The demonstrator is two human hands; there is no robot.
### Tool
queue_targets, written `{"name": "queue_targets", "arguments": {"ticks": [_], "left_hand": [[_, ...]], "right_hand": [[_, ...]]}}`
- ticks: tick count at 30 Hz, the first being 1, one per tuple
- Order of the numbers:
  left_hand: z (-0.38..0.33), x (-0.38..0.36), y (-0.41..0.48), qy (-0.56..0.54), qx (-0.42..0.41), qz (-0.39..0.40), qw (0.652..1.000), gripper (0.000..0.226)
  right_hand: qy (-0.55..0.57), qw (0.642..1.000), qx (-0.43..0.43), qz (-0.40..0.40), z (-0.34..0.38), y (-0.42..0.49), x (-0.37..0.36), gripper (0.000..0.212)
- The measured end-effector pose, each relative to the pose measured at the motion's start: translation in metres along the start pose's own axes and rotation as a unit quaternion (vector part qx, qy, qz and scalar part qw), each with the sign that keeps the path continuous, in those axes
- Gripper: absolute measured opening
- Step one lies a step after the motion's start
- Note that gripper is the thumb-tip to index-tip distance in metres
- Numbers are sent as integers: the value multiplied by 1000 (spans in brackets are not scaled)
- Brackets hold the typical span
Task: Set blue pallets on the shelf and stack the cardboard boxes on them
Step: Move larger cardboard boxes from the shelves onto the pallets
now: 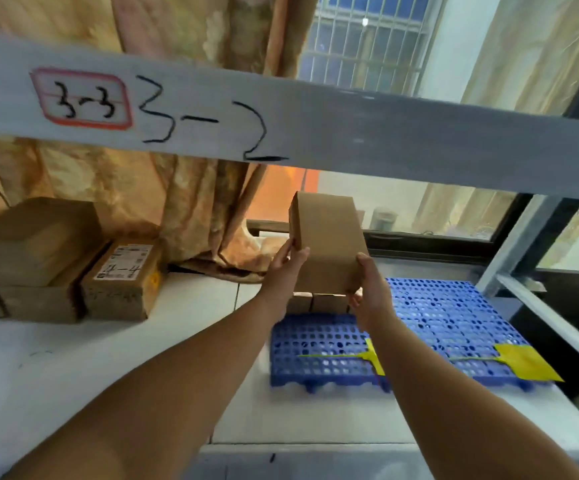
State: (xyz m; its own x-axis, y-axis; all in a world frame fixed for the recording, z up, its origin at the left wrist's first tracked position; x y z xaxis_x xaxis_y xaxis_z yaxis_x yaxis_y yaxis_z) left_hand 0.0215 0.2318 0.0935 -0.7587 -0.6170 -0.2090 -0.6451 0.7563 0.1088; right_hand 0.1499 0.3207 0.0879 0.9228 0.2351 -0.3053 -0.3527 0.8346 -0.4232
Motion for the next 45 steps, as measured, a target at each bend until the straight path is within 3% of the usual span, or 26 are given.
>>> {"name": "queue_targets", "arguments": {"ticks": [7,21,25,31,36,40,43,45], "left_hand": [[20,-95,-5,-35,30,6,999,53],[67,-227,27,-34,64,125,989,34],[94,-271,31,0,116,139,983,44],[129,-332,47,31,151,121,981,53],[164,-379,51,19,178,78,981,54],[179,-403,48,11,176,45,983,50],[181,-413,49,23,165,43,985,47],[183,-416,52,42,168,47,984,53]], "right_hand": [[14,1000,2,-16,38,28,80,14],[59,994,15,-86,82,73,197,11],[89,989,16,-116,98,89,243,14],[60,993,-1,-106,128,131,296,25],[24,995,-27,-90,145,164,336,19],[24,995,-67,-65,137,200,362,56],[26,992,-101,-65,138,196,365,34],[36,990,-117,-69,137,197,372,31]]}}
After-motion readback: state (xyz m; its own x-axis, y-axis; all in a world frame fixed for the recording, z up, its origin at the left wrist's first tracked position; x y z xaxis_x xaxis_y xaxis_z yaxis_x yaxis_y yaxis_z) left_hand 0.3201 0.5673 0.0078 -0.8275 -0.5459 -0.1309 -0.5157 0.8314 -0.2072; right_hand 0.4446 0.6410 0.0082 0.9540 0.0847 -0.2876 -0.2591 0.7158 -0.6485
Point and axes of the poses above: each hand's wrist, its own y-axis towards the middle knuckle, its own x-axis out of the back of the hand, z = x × y, the point moved 6 cm from there along y, towards the middle knuckle, and after that the axes turned 12 degrees about -x, right-handed, at the moved point
